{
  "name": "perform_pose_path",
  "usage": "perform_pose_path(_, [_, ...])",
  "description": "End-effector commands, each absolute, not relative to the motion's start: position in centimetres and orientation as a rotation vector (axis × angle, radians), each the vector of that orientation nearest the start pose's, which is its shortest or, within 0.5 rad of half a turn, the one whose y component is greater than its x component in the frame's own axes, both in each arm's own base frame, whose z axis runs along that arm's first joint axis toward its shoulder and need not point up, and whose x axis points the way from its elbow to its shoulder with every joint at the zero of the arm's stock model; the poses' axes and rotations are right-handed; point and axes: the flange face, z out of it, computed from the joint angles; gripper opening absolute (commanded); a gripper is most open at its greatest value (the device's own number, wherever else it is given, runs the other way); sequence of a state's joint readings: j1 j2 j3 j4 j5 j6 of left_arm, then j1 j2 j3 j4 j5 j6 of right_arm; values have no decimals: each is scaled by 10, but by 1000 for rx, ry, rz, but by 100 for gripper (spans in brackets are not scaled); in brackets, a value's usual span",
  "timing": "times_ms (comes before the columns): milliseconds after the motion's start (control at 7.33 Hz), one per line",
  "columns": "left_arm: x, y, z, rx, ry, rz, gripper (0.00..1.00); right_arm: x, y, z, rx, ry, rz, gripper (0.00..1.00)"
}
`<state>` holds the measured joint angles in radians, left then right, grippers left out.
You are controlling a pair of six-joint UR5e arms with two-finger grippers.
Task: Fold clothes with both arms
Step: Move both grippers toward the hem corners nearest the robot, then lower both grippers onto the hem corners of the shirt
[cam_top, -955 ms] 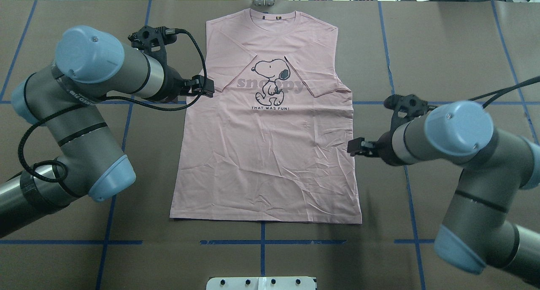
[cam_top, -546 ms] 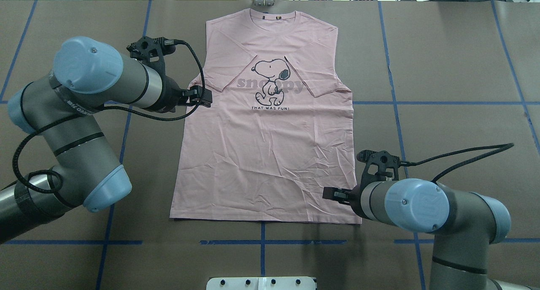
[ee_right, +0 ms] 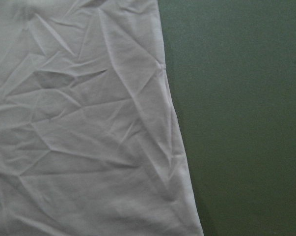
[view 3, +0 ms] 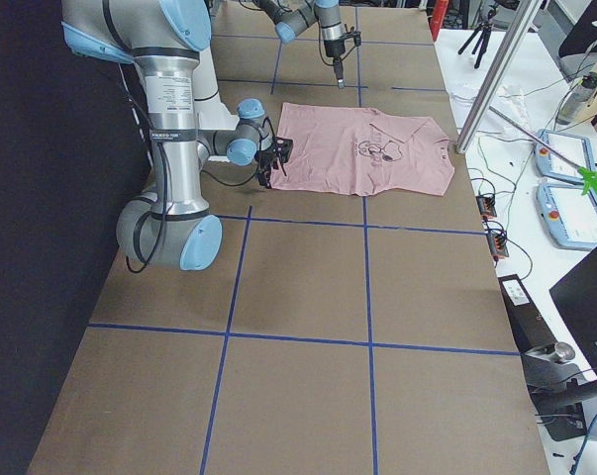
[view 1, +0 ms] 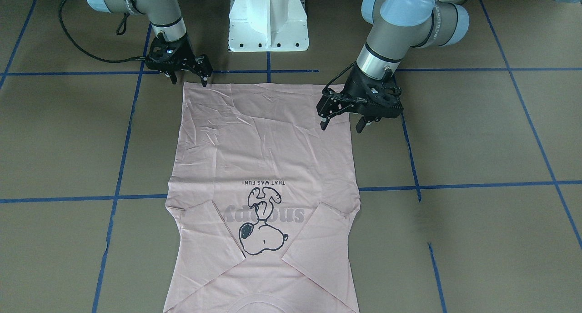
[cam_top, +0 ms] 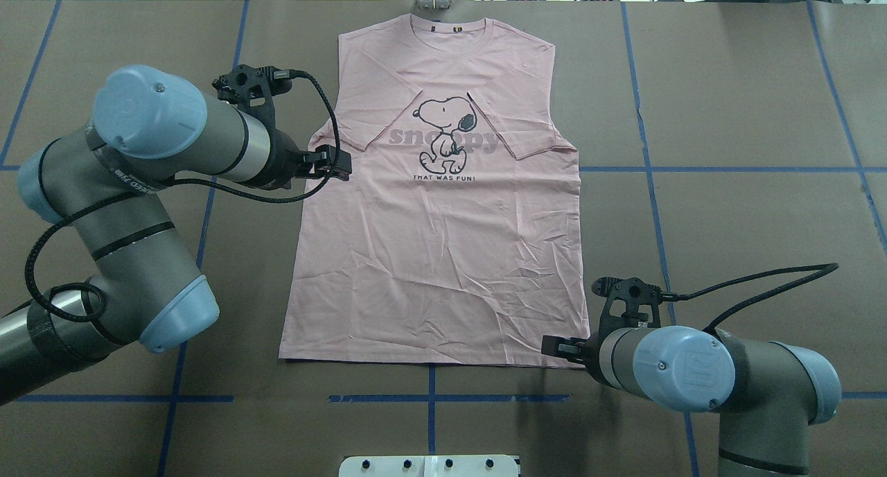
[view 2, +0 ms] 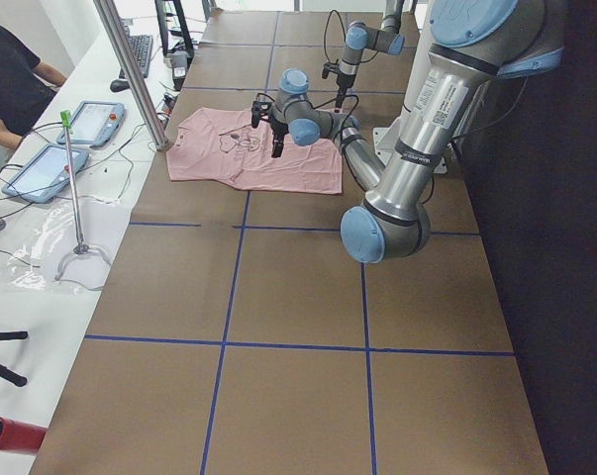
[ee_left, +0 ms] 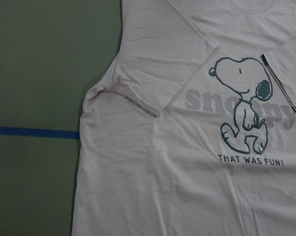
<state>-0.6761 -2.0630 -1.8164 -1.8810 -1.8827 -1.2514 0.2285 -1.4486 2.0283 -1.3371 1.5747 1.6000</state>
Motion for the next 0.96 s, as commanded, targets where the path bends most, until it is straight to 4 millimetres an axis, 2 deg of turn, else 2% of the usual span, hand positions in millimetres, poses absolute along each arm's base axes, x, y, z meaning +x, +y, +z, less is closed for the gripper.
perform_pose_path(0, [425,-467,230,248,1055,-151,100,-484,-247,376,68,-789,233,100])
perform_pose_path(682, [427,-466,230,247,1056,-148,100,-479,-259,379,47,-786,248,97])
perform_pose_path(819, [427,-466,229,249,1059,-147,100,-479,-259,380,47,-784,248,82])
